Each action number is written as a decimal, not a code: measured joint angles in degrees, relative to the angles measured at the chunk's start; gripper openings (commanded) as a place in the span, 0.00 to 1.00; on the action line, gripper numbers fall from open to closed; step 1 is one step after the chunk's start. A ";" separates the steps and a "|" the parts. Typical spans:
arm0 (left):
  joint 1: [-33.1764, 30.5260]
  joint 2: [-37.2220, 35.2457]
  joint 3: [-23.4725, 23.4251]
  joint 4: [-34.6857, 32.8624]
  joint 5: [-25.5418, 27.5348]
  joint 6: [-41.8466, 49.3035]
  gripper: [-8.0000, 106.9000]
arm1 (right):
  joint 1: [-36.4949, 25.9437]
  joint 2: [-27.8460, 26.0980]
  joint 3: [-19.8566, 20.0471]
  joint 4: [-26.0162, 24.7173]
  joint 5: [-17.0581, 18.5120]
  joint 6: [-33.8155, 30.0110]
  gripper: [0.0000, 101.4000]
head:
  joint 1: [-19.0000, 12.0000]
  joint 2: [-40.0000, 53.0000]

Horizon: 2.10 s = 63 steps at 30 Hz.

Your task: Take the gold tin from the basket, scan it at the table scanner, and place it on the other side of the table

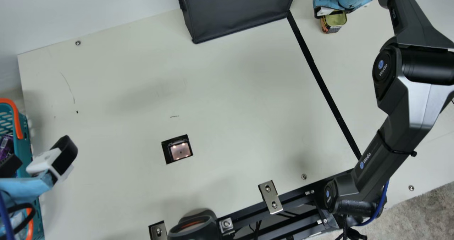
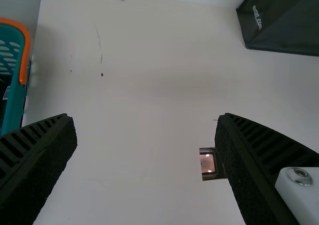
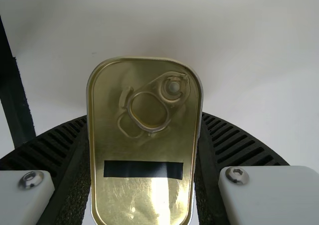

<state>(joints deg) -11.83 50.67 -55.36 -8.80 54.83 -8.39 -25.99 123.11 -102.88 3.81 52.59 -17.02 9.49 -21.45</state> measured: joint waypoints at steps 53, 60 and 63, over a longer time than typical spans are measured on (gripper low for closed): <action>0.00 0.00 0.00 0.00 0.00 0.00 0.85 | 8.34 -33.21 24.41 -10.16 -5.29 18.56 0.94 | 0.00 0.00; 0.00 0.00 0.00 0.00 0.00 0.00 0.85 | 12.00 -48.25 35.94 -7.57 -3.88 21.68 0.94 | 0.00 0.00; 0.00 0.00 0.00 0.00 0.00 0.00 0.85 | 13.28 -55.18 40.40 -5.01 -2.53 20.57 0.94 | 0.00 0.00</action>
<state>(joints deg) -11.83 50.67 -55.36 -8.80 54.83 -8.39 -12.71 67.93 -62.49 -1.20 50.06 3.56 9.49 -21.45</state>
